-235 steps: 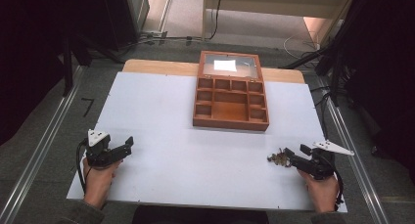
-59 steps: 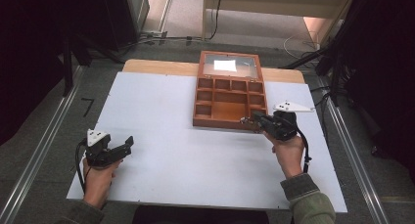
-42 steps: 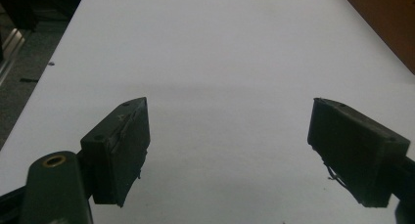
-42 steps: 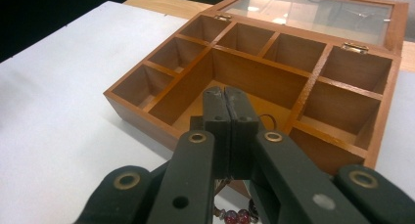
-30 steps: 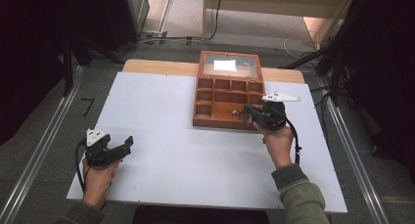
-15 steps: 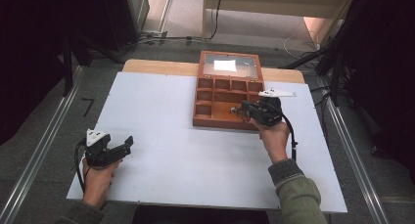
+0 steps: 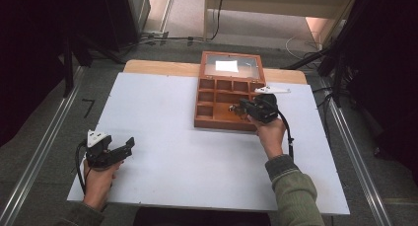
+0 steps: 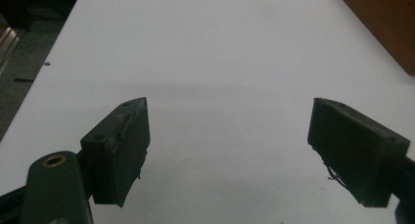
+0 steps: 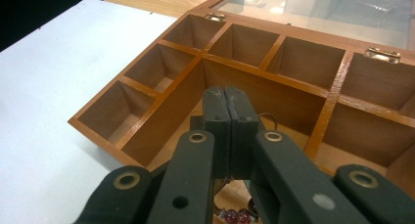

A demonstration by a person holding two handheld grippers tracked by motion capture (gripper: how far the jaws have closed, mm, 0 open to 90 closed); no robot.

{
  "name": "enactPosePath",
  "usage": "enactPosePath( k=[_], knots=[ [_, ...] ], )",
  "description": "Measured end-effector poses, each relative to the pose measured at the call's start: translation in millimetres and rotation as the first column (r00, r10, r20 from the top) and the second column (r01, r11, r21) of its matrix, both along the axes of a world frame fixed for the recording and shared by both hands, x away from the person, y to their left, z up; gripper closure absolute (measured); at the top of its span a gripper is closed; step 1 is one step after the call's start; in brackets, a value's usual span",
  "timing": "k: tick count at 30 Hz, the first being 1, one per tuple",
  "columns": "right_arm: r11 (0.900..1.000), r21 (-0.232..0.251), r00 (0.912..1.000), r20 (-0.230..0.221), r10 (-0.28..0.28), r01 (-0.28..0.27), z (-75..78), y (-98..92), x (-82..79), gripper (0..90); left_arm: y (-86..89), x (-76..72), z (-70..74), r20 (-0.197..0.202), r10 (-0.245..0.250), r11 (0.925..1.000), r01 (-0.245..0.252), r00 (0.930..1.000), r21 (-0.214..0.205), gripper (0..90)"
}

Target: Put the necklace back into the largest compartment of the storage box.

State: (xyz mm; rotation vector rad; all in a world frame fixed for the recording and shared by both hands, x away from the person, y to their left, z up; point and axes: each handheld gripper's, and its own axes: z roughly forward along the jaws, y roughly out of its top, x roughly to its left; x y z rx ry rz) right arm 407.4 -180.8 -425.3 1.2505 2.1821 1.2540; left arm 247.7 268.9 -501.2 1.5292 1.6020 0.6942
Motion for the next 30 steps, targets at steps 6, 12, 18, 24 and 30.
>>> enactPosePath(
  k=[6, 12, 18, 24, 30],
  knots=[
    [0.9998, 0.01, 0.9999, -0.008, -0.015, 0.015, -7.1, 1.6, 8.1, 86.5, -0.5, 0.5, -0.4, -0.001, -0.006, 1.0, 0.006, 1.0, 0.001, 15.9],
    [0.9996, 0.009, 0.9994, -0.021, -0.027, 0.027, -12.0, 5.4, 14.9, 86.5, 0.1, 0.5, -0.5, -0.002, -0.005, 1.0, 0.005, 1.0, 0.002, 16.0],
    [0.9996, -0.005, 0.9994, -0.019, -0.028, 0.028, -13.0, 11.8, 20.3, 86.5, 0.2, 0.3, -0.3, 0.0, -0.003, 1.0, 0.003, 1.0, -0.001, 15.9],
    [0.9995, -0.018, 0.9994, -0.021, -0.028, 0.027, -14.4, 19.4, 24.9, 86.4, 0.5, 0.2, -0.4, 0.001, -0.003, 1.0, 0.003, 1.0, -0.003, 15.9],
    [0.9978, -0.049, 0.9984, -0.033, -0.047, 0.045, -20.0, 24.9, 31.6, 86.3, 0.7, 0.0, -0.2, 0.001, -0.005, 1.0, 0.005, 1.0, -0.005, 15.9]
  ],
)
